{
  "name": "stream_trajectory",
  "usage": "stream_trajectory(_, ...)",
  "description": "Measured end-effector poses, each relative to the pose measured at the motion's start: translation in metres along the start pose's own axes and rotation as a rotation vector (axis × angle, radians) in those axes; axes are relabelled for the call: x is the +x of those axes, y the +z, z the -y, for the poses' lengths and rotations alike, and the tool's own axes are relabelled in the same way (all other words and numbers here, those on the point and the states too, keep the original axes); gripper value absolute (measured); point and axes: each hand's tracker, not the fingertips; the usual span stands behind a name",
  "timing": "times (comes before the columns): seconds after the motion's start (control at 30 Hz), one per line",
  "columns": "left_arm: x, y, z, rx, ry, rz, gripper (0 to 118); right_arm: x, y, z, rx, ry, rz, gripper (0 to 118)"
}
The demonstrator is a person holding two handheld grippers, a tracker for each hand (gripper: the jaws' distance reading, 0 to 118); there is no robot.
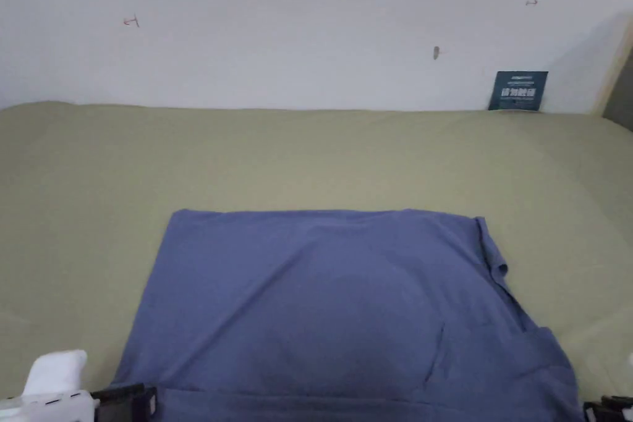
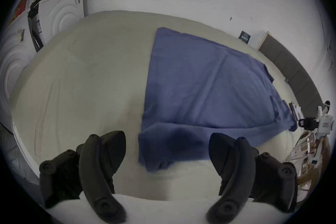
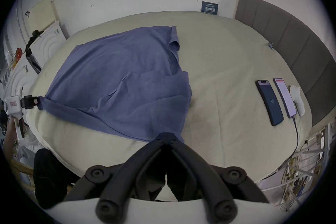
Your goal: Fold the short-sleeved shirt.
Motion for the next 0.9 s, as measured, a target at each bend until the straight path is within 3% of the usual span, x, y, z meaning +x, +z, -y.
stream_trajectory(0.07, -0.002, -0.014, 0.001, -0.007, -0.019, -0.018, 93, 0.004, -0.003, -0.001, 0.001, -0.024, -0.007, 0)
stream_trajectory(0.1, -0.004, -0.016, 0.003, 0.001, -0.022, -0.018, 77, 0.006, -0.005, -0.001, 0.002, -0.034, -0.011, 0)
stream_trajectory(0.13, -0.006, -0.015, 0.004, 0.01, -0.013, -0.015, 35, 0.013, -0.014, -0.001, 0.005, -0.032, -0.014, 0)
stream_trajectory(0.17, -0.007, -0.013, 0.006, 0.021, 0.013, -0.009, 12, 0.014, -0.017, -0.001, 0.004, -0.026, -0.015, 6)
stream_trajectory(0.2, -0.008, -0.008, 0.006, 0.041, 0.044, 0.022, 11, 0.015, -0.022, -0.003, -0.005, 0.002, -0.001, 30)
stream_trajectory(0.23, -0.007, -0.005, 0.005, 0.042, 0.056, 0.018, 10, 0.016, -0.029, -0.003, -0.025, 0.011, 0.011, 82)
stream_trajectory(0.27, -0.006, -0.004, 0.003, 0.033, 0.054, 0.018, 9, 0.017, -0.036, -0.001, -0.062, 0.019, 0.018, 112)
stream_trajectory(0.3, -0.003, 0.001, 0.004, 0.031, 0.053, 0.02, 9, 0.018, -0.045, 0.002, -0.08, 0.015, 0.007, 117)
stream_trajectory(0.43, 0.0, 0.005, 0.004, 0.024, 0.036, 0.022, 9, 0.019, -0.063, 0.006, -0.11, 0.026, -0.014, 97)
stream_trajectory(0.47, 0.001, 0.005, 0.004, 0.021, 0.037, 0.022, 9, 0.017, -0.066, 0.006, -0.127, 0.026, -0.012, 85)
stream_trajectory(0.5, 0.002, 0.005, 0.003, 0.018, 0.04, 0.022, 9, 0.015, -0.066, 0.007, -0.128, 0.026, -0.018, 63)
stream_trajectory(0.53, 0.001, 0.004, 0.003, 0.018, 0.043, 0.021, 9, 0.013, -0.061, 0.007, -0.126, 0.029, -0.026, 23)
stream_trajectory(0.57, -0.002, 0.002, 0.003, 0.017, 0.045, 0.021, 9, 0.012, -0.059, 0.007, -0.107, 0.032, -0.051, 5)
stream_trajectory(0.6, -0.002, 0.003, 0.001, 0.015, 0.049, 0.022, 9, 0.008, -0.056, 0.007, -0.06, 0.029, -0.065, 5)
stream_trajectory(0.67, 0.002, 0.008, -0.003, 0.008, 0.059, 0.018, 9, 0.001, -0.042, 0.004, -0.007, 0.059, 0.003, 4)
stream_trajectory(0.73, 0.0, 0.014, -0.006, 0.008, 0.06, 0.024, 8, -0.004, -0.032, -0.002, 0.047, 0.087, -0.016, 4)
stream_trajectory(0.9, 0.001, 0.031, -0.037, 0.015, 0.073, 0.047, 8, -0.006, -0.013, -0.038, 0.091, 0.061, -0.056, 4)
